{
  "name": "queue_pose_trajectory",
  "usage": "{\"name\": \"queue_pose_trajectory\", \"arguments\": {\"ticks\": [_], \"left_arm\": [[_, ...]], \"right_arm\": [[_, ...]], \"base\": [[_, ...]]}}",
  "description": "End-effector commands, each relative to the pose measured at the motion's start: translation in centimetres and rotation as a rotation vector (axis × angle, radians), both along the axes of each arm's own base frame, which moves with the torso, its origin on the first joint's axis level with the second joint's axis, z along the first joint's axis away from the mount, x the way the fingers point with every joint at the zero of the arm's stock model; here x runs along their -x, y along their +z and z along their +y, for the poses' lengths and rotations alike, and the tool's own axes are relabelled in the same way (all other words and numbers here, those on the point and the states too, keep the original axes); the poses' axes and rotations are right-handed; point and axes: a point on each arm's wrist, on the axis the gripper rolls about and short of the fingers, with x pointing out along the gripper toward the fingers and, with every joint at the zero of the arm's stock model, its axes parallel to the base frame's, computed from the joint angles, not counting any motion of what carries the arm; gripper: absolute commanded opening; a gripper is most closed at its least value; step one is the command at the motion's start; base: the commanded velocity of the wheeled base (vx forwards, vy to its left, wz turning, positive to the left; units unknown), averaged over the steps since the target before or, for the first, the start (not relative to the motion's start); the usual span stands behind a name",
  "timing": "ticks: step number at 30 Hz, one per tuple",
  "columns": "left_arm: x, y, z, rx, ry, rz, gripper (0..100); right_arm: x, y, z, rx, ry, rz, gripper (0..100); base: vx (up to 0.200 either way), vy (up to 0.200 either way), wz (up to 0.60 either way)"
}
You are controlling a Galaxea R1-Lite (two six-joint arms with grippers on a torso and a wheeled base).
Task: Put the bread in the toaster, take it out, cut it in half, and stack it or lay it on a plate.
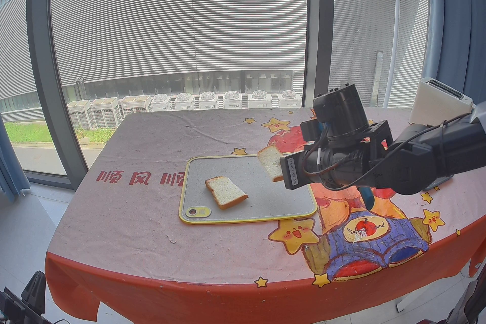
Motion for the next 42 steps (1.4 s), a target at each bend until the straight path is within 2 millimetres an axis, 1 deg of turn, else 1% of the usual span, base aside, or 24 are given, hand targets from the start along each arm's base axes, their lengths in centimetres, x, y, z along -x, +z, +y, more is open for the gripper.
{"name": "queue_pose_trajectory", "arguments": {"ticks": [1,8,9,11,20,24,26,27,28,29,30,31,34,38,41,42], "left_arm": [[0.0,-0.5,0.0,0.000,0.000,0.000,0],[0.0,-0.5,0.0,0.003,0.000,0.000,0],[0.0,-0.5,0.0,0.003,0.000,0.000,0],[0.0,-0.5,0.0,0.003,0.002,0.000,0],[0.0,-0.5,0.0,0.003,0.000,0.000,0],[0.0,-0.5,0.0,0.003,0.002,0.000,0],[0.0,-0.5,0.0,0.003,0.000,0.000,0],[0.0,-0.5,0.0,0.003,0.000,0.000,0],[0.0,-0.5,0.0,0.003,0.002,0.000,0],[0.0,-0.5,0.0,0.003,0.000,0.000,0],[0.0,-0.5,0.0,0.003,0.000,0.000,0],[0.0,-0.5,0.0,0.003,0.000,0.000,0],[0.0,-0.5,0.0,0.003,0.002,0.000,0],[0.0,-0.5,0.0,0.003,0.000,0.000,0],[0.0,-0.5,0.0,0.003,0.002,0.000,0],[0.0,-0.5,0.0,0.003,0.002,0.000,0]], "right_arm": [[1.7,2.1,-1.1,-0.034,0.001,-0.033,0],[3.8,2.9,-1.8,-0.028,0.002,-0.048,0],[3.8,2.9,-1.8,-0.028,0.002,-0.048,0],[4.7,3.1,-2.2,-0.025,0.009,-0.052,0],[6.6,3.8,-2.9,-0.034,0.028,-0.065,0],[7.4,4.5,-3.5,-0.046,0.029,-0.079,0],[8.4,5.1,-4.1,-0.061,0.038,-0.095,0],[8.4,5.1,-4.1,-0.061,0.038,-0.095,0],[9.2,5.6,-4.7,-0.074,0.043,-0.108,0],[9.6,5.7,-5.0,-0.076,0.044,-0.110,0],[9.6,5.7,-5.0,-0.076,0.044,-0.110,0],[10.5,5.8,-5.8,-0.080,0.044,-0.115,0],[11.8,5.7,-7.1,-0.084,0.045,-0.116,0],[13.1,6.0,-8.4,-0.104,0.041,-0.130,0],[13.8,6.0,-9.3,-0.113,0.038,-0.133,0],[13.8,6.0,-9.3,-0.113,0.038,-0.133,0]], "base": [[0.000,0.000,0.00],[0.000,0.000,0.00],[0.000,0.000,0.00],[0.000,0.000,0.00],[0.000,0.000,0.00],[0.000,0.000,0.00],[0.000,0.000,0.00],[0.000,0.000,0.00],[0.000,0.000,0.00],[0.000,0.000,0.00],[0.000,0.000,0.00],[0.000,0.000,0.00],[0.000,0.000,0.00],[0.000,0.000,0.00],[0.000,0.000,0.00],[0.000,0.000,0.00]]}}
